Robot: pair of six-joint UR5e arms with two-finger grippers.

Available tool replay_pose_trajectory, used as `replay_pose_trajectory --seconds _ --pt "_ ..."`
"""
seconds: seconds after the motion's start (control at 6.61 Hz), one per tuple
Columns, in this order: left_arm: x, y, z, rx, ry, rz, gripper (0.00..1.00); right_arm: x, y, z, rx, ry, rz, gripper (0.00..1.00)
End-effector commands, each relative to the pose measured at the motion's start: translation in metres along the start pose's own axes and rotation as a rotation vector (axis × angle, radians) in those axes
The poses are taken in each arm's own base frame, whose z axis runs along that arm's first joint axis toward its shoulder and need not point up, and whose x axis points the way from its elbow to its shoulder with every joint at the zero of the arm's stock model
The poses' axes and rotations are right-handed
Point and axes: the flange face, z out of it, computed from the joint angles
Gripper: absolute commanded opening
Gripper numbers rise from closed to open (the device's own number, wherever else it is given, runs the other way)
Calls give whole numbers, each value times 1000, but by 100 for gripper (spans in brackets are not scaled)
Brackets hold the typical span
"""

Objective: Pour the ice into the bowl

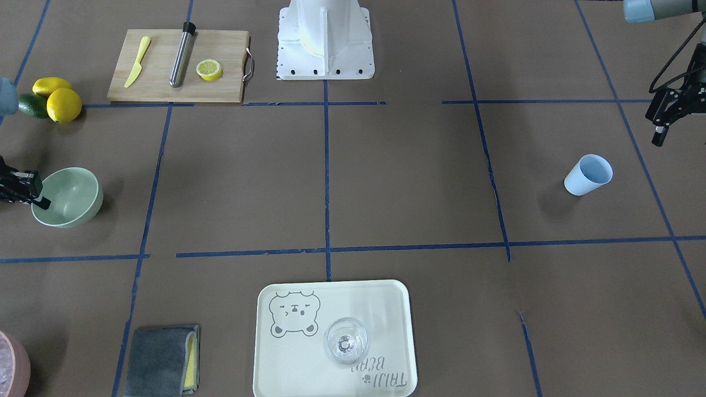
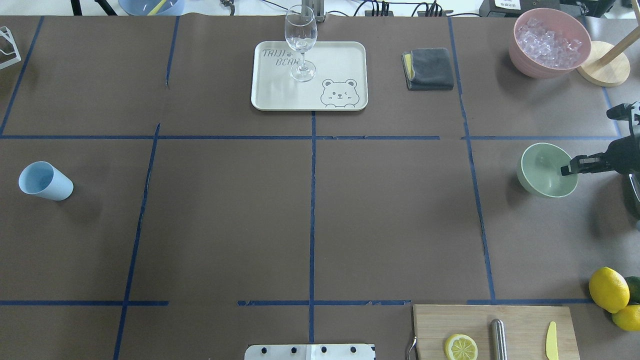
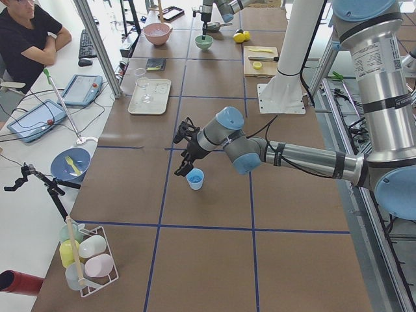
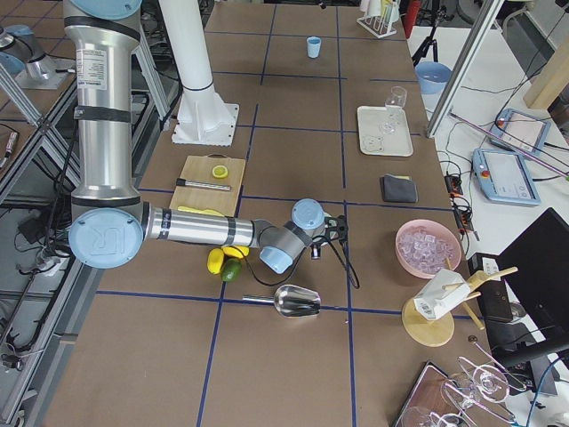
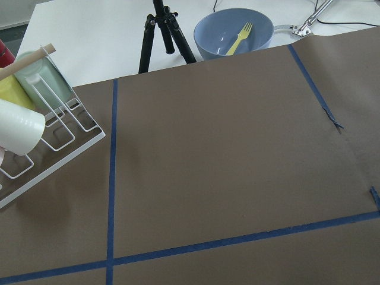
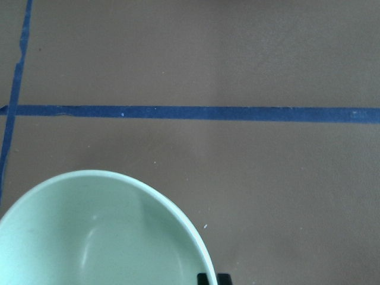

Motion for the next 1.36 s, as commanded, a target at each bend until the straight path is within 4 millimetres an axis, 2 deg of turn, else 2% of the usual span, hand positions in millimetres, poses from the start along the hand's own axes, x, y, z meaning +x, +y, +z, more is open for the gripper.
replay_pose_trajectory --seconds 0.0,0.15,0.3,0.45,0.61,0.76,0.91,1.06,1.21 --pt "17 11 13 1 -17 10 100 -39 -10 -17 -22 -78 36 0" --pt "28 45 20 5 -18 -12 100 -84 -36 -29 -7 -110 101 0" --pt "26 79 11 12 21 -45 100 -129 -56 -41 -6 -120 154 0" --pt "25 99 3 27 50 -74 100 -177 -75 -51 -16 -126 187 0" --pt "37 112 7 33 54 -110 100 -236 -85 -58 -36 -131 227 0" --pt "56 125 16 49 45 -142 100 -304 -96 -59 -47 -128 278 0" --pt "64 139 26 72 34 -163 100 -362 -93 -49 -55 -109 302 0" --pt "64 177 50 104 7 -183 100 -408 -93 -42 -61 -84 302 0" --pt "71 202 66 134 10 -221 100 -434 -93 -39 -65 -70 296 0"
